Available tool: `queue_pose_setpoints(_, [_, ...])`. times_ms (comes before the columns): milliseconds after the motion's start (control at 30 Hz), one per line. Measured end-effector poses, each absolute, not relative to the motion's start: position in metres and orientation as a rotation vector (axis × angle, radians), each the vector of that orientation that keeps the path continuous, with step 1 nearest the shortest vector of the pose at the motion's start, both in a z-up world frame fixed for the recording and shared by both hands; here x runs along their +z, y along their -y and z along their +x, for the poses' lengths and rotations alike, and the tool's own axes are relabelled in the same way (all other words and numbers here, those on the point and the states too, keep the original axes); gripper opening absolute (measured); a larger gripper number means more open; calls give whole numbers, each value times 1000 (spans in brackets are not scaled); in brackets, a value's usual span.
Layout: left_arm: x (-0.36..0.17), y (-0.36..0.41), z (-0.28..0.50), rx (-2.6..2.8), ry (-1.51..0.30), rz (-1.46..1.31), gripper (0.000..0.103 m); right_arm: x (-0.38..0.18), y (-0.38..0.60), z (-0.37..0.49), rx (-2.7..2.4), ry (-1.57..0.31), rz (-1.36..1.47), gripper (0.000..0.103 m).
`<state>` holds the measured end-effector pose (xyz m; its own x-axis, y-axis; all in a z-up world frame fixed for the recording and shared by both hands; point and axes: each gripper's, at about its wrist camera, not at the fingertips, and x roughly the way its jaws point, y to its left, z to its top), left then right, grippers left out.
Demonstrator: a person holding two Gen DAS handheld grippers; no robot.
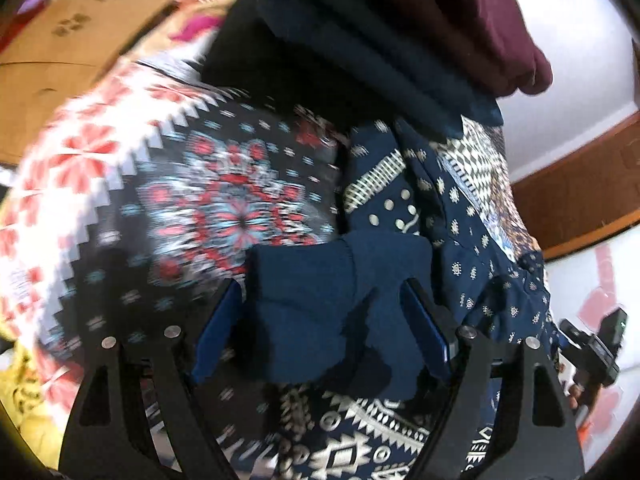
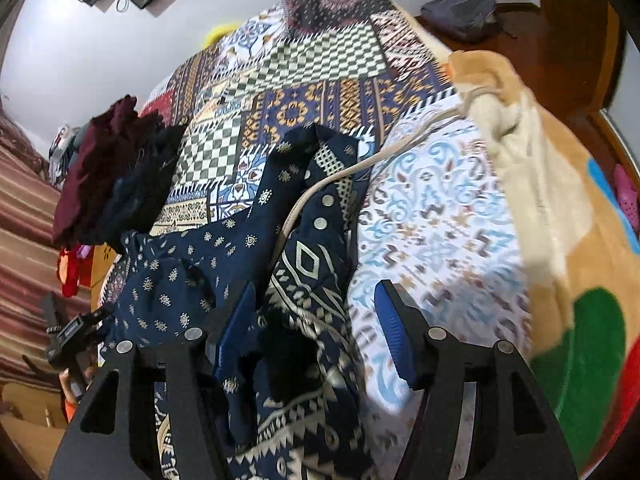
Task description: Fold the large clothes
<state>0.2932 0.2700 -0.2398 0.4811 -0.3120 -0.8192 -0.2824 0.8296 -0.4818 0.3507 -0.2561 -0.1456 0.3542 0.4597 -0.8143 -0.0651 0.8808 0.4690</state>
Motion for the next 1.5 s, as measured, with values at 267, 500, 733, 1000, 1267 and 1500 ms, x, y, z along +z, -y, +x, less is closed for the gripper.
queue_pose_setpoints(267, [-244,-236,337,-79,-1094,-435,81,-166,246,372,406,-1202,399,58])
queue_pose_setpoints(500, [-248,-204,354,-156,-1095,-397,52,-174,229,379,420,-1206,350,40])
queue_pose_setpoints(733, [-231,-200,337,-170,-1080,-447,13,-163,223,367,437,-1188,332,19])
queue_pose_setpoints(1000, [-149,-180,309,-230,-950,-386,7,-92,225,346,484,-1026,352,14])
queue_pose_setpoints(1267, [-54,-161,290,-223,-751,-281,5,-18,219,336,532,-866,286,13])
queue_pose_setpoints(1500, [-46,-155,323,-211,-764,-220,6,5,197,369,540,-814,186,12])
